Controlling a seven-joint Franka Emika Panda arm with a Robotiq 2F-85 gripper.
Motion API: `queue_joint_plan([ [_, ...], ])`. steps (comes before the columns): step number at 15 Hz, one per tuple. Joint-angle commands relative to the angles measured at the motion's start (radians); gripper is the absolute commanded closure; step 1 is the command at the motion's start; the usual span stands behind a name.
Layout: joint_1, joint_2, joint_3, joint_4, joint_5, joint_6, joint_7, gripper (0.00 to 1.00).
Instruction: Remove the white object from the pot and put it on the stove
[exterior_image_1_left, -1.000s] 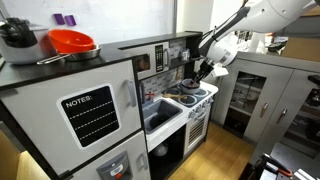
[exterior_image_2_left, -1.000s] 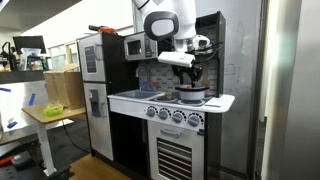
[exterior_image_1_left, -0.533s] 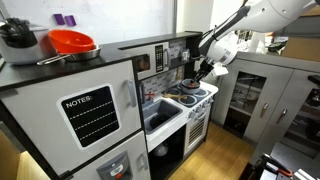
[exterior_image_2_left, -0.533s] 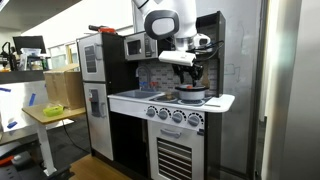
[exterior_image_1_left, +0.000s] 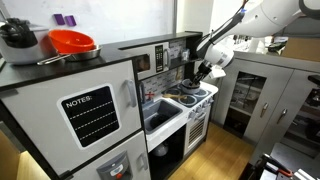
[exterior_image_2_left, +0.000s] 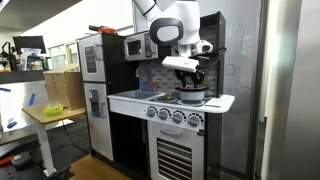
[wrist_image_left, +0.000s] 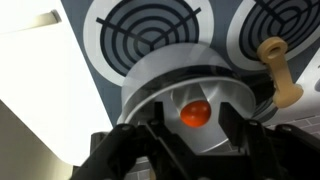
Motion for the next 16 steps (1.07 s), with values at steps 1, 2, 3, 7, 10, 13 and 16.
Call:
queue_joint_plan([
  [1,-0.008,0.032,0.004,0.055,-0.026,-0.045,0.016,0.70],
  [2,-0.007,0.035,0.004,0.060,-0.028,-0.050,0.019,0.76],
  [3,-0.004,0.035,0.002,0.063,-0.031,-0.054,0.026,0.84],
  [7,-0.001,0.029,0.004,0.055,-0.030,-0.046,0.040,0.91],
  [10,0.004,-0.004,0.001,0.024,-0.036,-0.031,0.050,0.91],
  [13,0.022,-0.053,-0.014,-0.009,-0.065,-0.026,0.079,0.91],
  [16,0.045,-0.109,-0.031,-0.037,-0.141,-0.031,0.150,0.91],
])
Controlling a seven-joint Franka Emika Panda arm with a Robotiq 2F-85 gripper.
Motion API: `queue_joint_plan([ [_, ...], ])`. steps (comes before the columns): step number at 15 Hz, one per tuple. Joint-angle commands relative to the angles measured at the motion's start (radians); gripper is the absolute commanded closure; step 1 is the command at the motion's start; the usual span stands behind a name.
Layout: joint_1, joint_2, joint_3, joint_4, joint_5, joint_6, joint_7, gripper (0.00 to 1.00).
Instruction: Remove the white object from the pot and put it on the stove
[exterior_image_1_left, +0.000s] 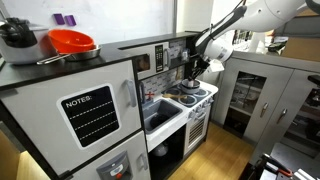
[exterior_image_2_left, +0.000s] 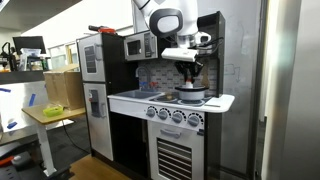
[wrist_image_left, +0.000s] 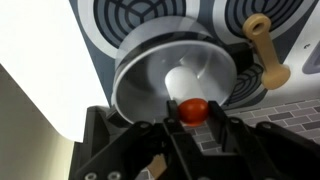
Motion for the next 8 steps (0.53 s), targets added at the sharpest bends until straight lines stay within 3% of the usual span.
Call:
queue_joint_plan([
  [1,0.039,-0.089,-0.034,-0.066,-0.089,-0.011,0.087,0.91],
  [5,0.089,-0.174,-0.052,-0.107,-0.201,-0.019,0.195,0.91],
  [8,0.103,-0.202,-0.023,-0.124,-0.176,-0.015,0.197,0.91],
])
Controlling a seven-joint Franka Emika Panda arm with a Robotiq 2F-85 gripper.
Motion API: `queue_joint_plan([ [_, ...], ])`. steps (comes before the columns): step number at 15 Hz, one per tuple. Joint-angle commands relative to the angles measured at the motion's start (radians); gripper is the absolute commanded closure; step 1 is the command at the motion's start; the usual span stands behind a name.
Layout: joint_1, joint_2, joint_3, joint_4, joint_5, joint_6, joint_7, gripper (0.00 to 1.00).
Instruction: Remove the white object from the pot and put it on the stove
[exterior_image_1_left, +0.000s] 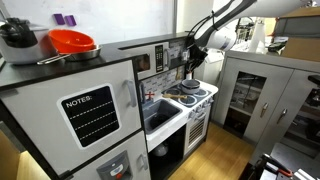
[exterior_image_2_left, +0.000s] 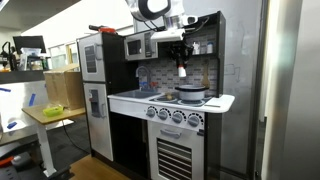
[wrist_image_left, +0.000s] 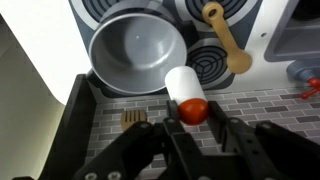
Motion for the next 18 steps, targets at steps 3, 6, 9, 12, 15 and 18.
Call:
queue_joint_plan([
  [3,0.028,-0.024,0.029,-0.048,0.057,0.005,-0.015,0.91],
  [6,0.035,-0.010,0.044,-0.074,0.096,0.021,-0.012,0.91],
  [9,0.041,0.011,0.049,-0.096,0.118,0.041,0.002,0.91],
  [12,0.039,0.037,0.065,-0.111,0.146,0.067,0.005,0.91],
  [15,0.034,0.059,0.089,-0.121,0.168,0.091,0.004,0.91],
  [18,0.048,0.080,0.093,-0.127,0.142,0.116,0.037,0.91],
])
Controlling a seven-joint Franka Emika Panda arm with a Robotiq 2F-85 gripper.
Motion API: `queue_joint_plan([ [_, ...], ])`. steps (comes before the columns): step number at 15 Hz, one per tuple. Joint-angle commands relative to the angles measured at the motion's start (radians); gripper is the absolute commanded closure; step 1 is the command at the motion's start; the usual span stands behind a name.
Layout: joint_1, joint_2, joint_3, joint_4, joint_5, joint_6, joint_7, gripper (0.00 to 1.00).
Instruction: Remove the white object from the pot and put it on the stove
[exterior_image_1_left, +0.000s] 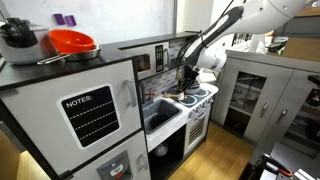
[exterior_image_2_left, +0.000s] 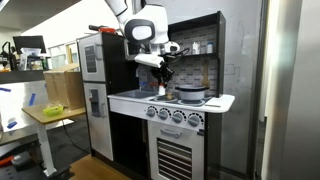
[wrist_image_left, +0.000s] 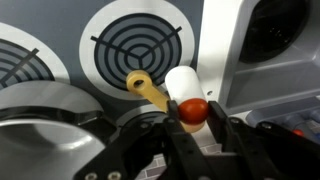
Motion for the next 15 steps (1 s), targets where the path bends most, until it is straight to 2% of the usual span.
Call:
queue_joint_plan([
  [1,0.014,0.015,0.001,-0.010,-0.024,0.047,0.051,0.91],
  [4,0.047,0.031,-0.031,-0.012,-0.103,0.061,0.147,0.91],
  [5,0.054,0.031,-0.038,-0.012,-0.127,0.062,0.177,0.41],
  [7,0.059,0.032,-0.043,-0.012,-0.157,0.057,0.217,0.34],
  [12,0.053,0.041,-0.047,-0.006,-0.189,0.046,0.253,0.02],
  [15,0.032,0.038,-0.027,-0.001,-0.179,0.036,0.216,0.00],
])
